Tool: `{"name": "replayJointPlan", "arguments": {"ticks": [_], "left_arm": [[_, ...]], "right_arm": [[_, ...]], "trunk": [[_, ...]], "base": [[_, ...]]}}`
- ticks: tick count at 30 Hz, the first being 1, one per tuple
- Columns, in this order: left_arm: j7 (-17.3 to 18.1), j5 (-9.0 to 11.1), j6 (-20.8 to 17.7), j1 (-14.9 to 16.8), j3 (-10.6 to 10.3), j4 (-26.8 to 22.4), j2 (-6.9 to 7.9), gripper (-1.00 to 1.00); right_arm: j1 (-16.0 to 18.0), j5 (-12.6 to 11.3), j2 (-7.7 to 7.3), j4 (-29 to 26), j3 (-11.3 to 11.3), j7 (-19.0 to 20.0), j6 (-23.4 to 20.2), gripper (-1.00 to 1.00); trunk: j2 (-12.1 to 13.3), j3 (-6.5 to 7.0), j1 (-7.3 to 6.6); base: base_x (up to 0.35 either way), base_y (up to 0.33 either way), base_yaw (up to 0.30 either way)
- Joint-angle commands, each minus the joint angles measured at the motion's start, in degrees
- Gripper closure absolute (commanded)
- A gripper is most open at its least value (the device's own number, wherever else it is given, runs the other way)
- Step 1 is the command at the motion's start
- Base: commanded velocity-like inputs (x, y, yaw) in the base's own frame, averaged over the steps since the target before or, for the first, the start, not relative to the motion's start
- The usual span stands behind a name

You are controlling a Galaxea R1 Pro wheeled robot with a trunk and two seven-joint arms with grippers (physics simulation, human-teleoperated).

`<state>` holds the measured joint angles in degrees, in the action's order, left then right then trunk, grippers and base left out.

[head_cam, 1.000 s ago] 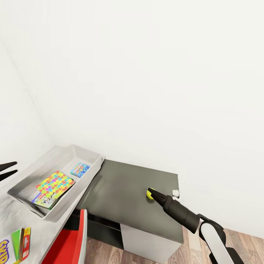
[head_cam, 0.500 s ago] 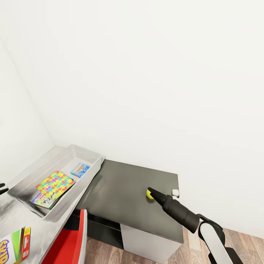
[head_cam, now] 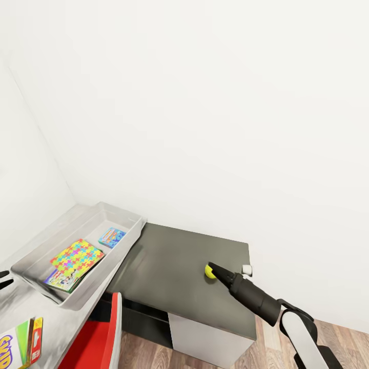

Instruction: Put all the toys in the child's room - the three board games (two on the bed and one on the table), the two jigsaw puzzles on the table, and the tennis ball on the table - inside the toy box on the table in the child's room.

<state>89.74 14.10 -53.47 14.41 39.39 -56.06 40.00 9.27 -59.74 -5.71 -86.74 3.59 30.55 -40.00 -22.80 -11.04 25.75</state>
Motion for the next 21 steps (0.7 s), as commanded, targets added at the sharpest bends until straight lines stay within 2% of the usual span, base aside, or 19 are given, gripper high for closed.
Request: {"name": "replayJointPlan", "arguments": {"ticks": [1, 21], "left_arm": [[0.3, -0.1, -0.6, 0.0, 0.0, 0.0, -0.01, -1.0], [0.3, 0.0, -0.7, -0.3, 0.0, -0.2, -0.34, -1.0]], "right_arm": [[0.0, -0.3, -0.06, 0.0, 0.0, 0.0, -0.3, -1.0], [0.0, -0.3, -0.18, 0.0, 0.0, 0.0, -0.2, -1.0]], "trunk": [[-0.1, -0.11, 0.03], [-0.1, -0.1, 0.03]], "base": [[0.0, 0.0, 0.0], [0.0, 0.0, 0.0]]}}
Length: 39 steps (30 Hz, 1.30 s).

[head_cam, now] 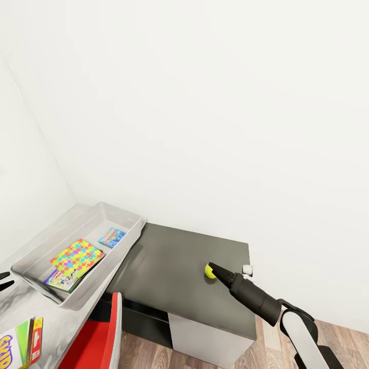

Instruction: Put all the toys in the child's room - the three board games (two on the bed and one on the table), the two jigsaw puzzles on the table, and the tennis ball on the table - inside the toy box on the table in the child's room.

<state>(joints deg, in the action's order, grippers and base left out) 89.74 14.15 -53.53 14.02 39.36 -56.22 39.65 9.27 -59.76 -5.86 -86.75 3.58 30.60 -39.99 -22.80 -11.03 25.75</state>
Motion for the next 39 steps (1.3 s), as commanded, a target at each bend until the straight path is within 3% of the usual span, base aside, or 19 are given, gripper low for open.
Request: {"name": "replayJointPlan", "arguments": {"ticks": [1, 17, 39], "left_arm": [[0.3, -0.1, -0.6, 0.0, 0.0, 0.0, 0.0, -1.0], [0.3, -0.1, -0.6, 0.0, 0.0, -0.1, -0.01, -1.0], [0.3, 0.0, -0.6, 0.0, 0.0, -1.5, -0.01, -1.0]], "right_arm": [[0.0, -0.3, -0.03, 0.0, 0.0, 0.0, -0.2, -1.0], [0.0, -0.3, -0.03, -0.2, 0.0, 0.0, -0.2, -1.0], [0.0, -0.3, -0.03, -0.2, 0.0, 0.0, -0.2, -1.0]], "trunk": [[-0.1, -0.09, 0.03], [-0.1, 1.15, 0.03], [-0.1, 3.18, 0.03]], "base": [[0.0, 0.0, 0.0], [-0.105, 0.0, 0.047], [-0.009, 0.0, 0.071]]}}
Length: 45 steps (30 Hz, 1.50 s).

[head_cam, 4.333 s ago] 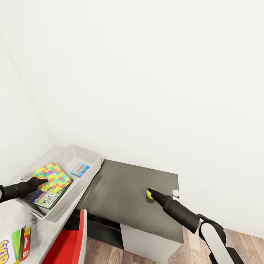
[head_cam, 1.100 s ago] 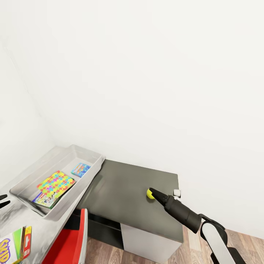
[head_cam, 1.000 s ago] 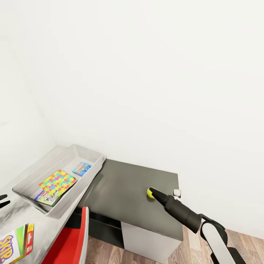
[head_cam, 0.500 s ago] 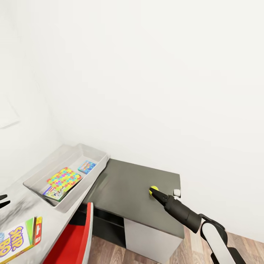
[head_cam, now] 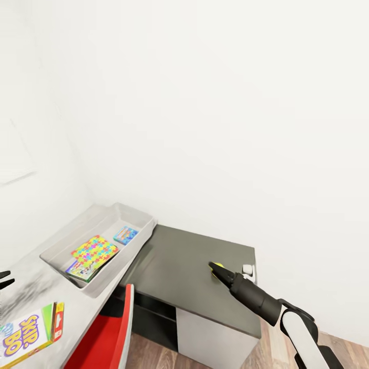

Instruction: Put all the toys in the child's room - the three board games (two on the bed and one on the table), the two jigsaw puzzles on the table, and the tennis ball on the table - inside the toy box on the table in the child's room.

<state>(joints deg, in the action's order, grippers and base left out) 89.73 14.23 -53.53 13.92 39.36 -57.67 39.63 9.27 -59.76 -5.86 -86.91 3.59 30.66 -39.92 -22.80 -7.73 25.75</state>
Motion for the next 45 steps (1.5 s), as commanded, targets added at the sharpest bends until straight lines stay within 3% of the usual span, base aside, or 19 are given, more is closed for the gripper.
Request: {"name": "replayJointPlan", "arguments": {"ticks": [1, 17, 30, 45], "left_arm": [[0.3, -0.1, -0.6, 0.1, 0.0, -0.1, 0.01, -1.0], [0.3, -0.2, -0.6, 0.1, -0.2, -0.9, 0.01, -1.0], [0.3, -0.2, -0.6, 0.0, -0.3, -1.3, -0.13, -1.0], [0.3, -0.2, -0.5, 0.0, -0.3, -1.4, -0.34, -1.0]], "right_arm": [[0.0, -0.3, -0.03, 0.0, 0.0, 0.0, -0.3, -1.0], [0.0, -0.3, -0.03, 0.0, 0.0, 0.0, -0.3, -1.0], [0.0, -0.3, -0.03, 0.0, 0.0, 0.1, -0.3, -1.0], [0.0, -0.3, -0.03, -0.1, 0.0, -0.1, -0.3, -1.0]], "trunk": [[-0.1, -0.03, 0.04], [-0.1, 1.39, 0.04], [-0.1, 1.62, 0.04], [-0.1, 1.95, 0.04]], "base": [[0.0, 0.0, 0.071], [0.0, 0.0, 0.073], [0.0, 0.0, 0.033], [-0.131, -0.018, 0.227]]}}
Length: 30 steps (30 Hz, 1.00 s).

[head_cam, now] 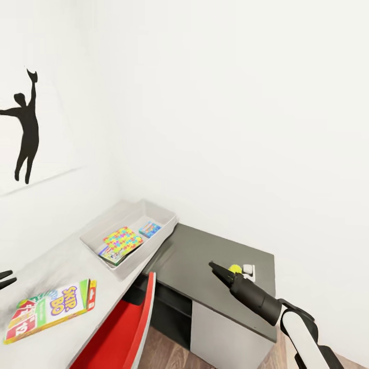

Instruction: Put all the toys in the child's room - the three board games (two on the bed and one on the table), the two jigsaw puzzles on the table, and the tennis ball on the table - inside the toy box on the table in the child's room.

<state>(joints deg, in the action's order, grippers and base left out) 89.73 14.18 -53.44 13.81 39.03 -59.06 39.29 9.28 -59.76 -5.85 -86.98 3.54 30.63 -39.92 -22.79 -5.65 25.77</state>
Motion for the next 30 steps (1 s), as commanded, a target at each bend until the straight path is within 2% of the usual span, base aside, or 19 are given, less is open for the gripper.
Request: {"name": "replayJointPlan", "arguments": {"ticks": [1, 7, 30], "left_arm": [[0.3, -0.1, -0.6, 0.1, 0.0, 0.0, 0.0, -1.0], [0.3, -0.1, -0.6, 0.1, 0.0, 0.0, 0.0, -1.0], [0.3, -0.1, -0.6, 0.1, 0.0, 0.0, 0.0, -1.0]], "right_arm": [[0.0, -0.3, -0.04, 0.0, 0.0, 0.0, -0.2, -1.0], [0.0, -0.3, -0.04, -0.1, 0.0, 0.0, -0.3, -1.0], [0.0, -0.3, -0.04, -0.4, 0.1, -0.3, -0.2, -1.0]], "trunk": [[-0.1, -0.1, 0.01], [-0.1, 0.06, 0.01], [-0.1, 0.68, 0.01]], "base": [[-0.254, -0.013, 0.272], [-0.144, -0.006, 0.275], [-0.046, 0.0, 0.277]]}}
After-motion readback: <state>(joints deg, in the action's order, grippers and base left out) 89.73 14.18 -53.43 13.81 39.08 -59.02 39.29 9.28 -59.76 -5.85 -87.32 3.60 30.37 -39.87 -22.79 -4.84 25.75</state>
